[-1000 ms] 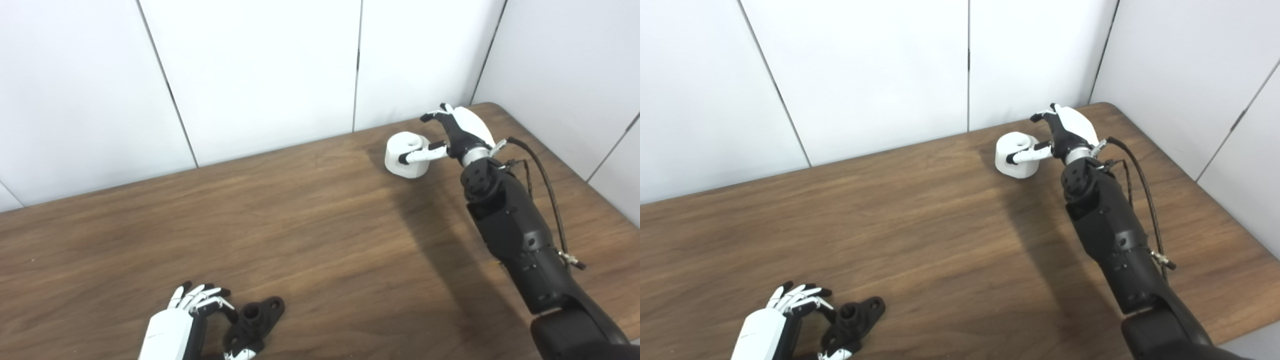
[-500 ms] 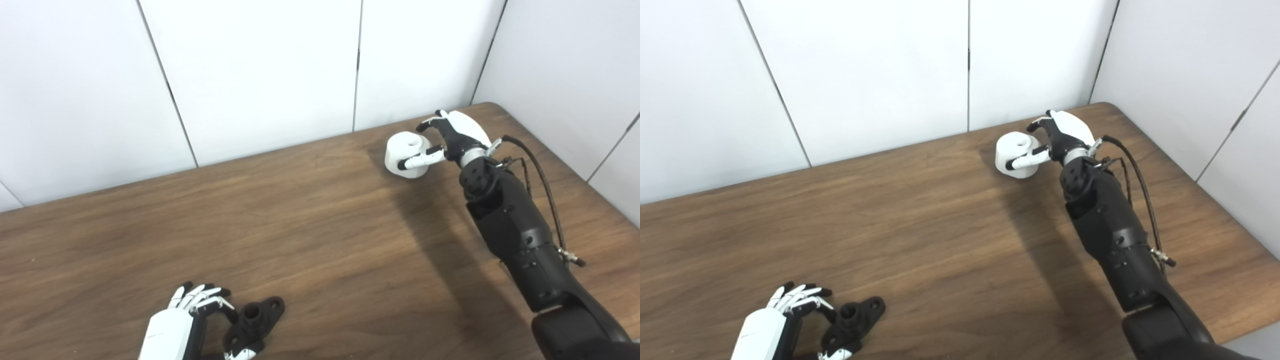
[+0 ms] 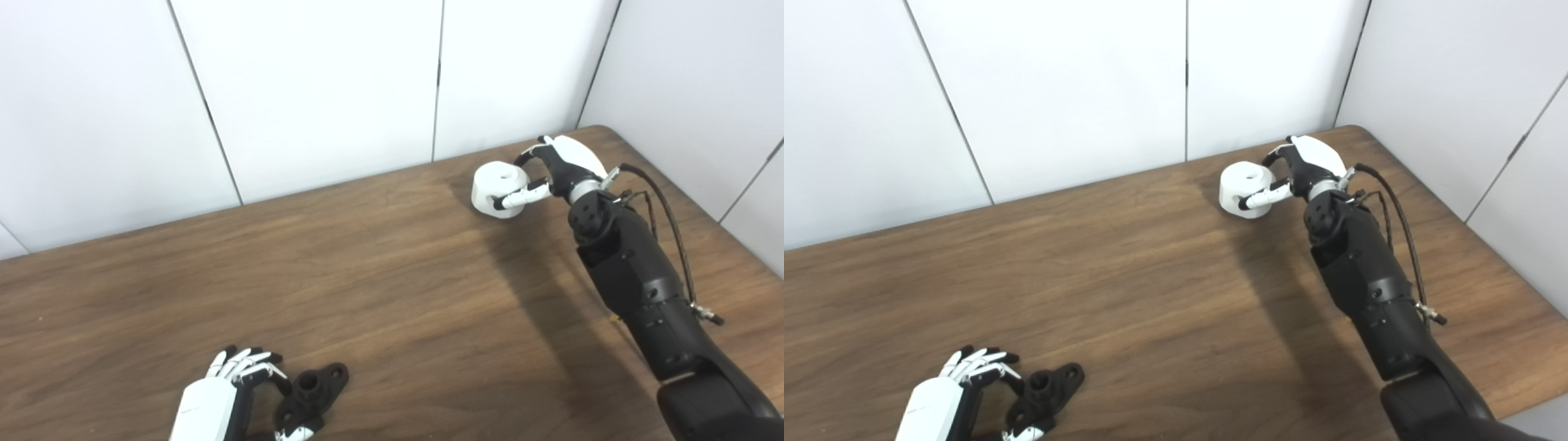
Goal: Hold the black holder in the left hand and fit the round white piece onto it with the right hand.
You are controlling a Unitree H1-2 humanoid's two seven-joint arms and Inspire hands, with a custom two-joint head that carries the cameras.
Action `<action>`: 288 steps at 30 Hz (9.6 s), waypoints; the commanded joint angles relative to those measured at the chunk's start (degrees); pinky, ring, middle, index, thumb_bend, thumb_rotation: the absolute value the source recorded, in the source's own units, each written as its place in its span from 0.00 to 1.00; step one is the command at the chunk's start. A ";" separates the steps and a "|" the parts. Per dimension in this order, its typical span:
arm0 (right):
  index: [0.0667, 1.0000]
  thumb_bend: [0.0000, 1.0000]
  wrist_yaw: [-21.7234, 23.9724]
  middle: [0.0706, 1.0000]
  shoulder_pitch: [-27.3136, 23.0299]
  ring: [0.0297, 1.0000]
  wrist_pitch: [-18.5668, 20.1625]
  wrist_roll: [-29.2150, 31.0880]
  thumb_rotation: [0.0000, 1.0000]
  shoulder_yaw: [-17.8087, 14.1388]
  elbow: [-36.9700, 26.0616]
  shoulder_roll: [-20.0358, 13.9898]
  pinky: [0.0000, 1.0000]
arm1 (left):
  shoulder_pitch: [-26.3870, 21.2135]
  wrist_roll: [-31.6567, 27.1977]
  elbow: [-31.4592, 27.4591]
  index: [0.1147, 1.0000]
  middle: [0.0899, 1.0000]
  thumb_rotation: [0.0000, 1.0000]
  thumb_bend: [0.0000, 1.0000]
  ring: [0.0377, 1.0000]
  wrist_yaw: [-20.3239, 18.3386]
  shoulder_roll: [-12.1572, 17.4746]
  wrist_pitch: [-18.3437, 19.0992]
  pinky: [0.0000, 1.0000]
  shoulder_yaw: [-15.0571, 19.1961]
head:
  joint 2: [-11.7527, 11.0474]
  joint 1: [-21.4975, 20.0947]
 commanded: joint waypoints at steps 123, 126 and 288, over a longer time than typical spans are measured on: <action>0.45 0.52 54.02 0.84 1.90 0.96 -0.32 -9.55 0.13 9.33 -53.36 20.29 1.00 | -1.40 7.62 -2.96 0.42 0.77 0.05 0.52 0.89 -6.15 -2.91 9.95 1.00 -6.60 | 14.11 21.87; 0.45 0.52 53.20 0.83 2.32 0.96 -0.32 -9.17 0.13 10.00 -52.66 20.39 1.00 | -1.46 7.49 -3.42 0.42 0.77 0.05 0.52 0.89 -6.87 -2.94 10.24 1.00 -6.41 | 14.57 21.64; 0.73 1.00 39.89 0.93 10.01 1.00 -0.45 -8.02 0.35 14.74 -51.48 10.69 1.00 | -2.19 7.09 -2.21 0.42 0.76 0.05 0.52 0.89 -7.15 -3.17 9.83 1.00 -5.69 | 14.00 19.83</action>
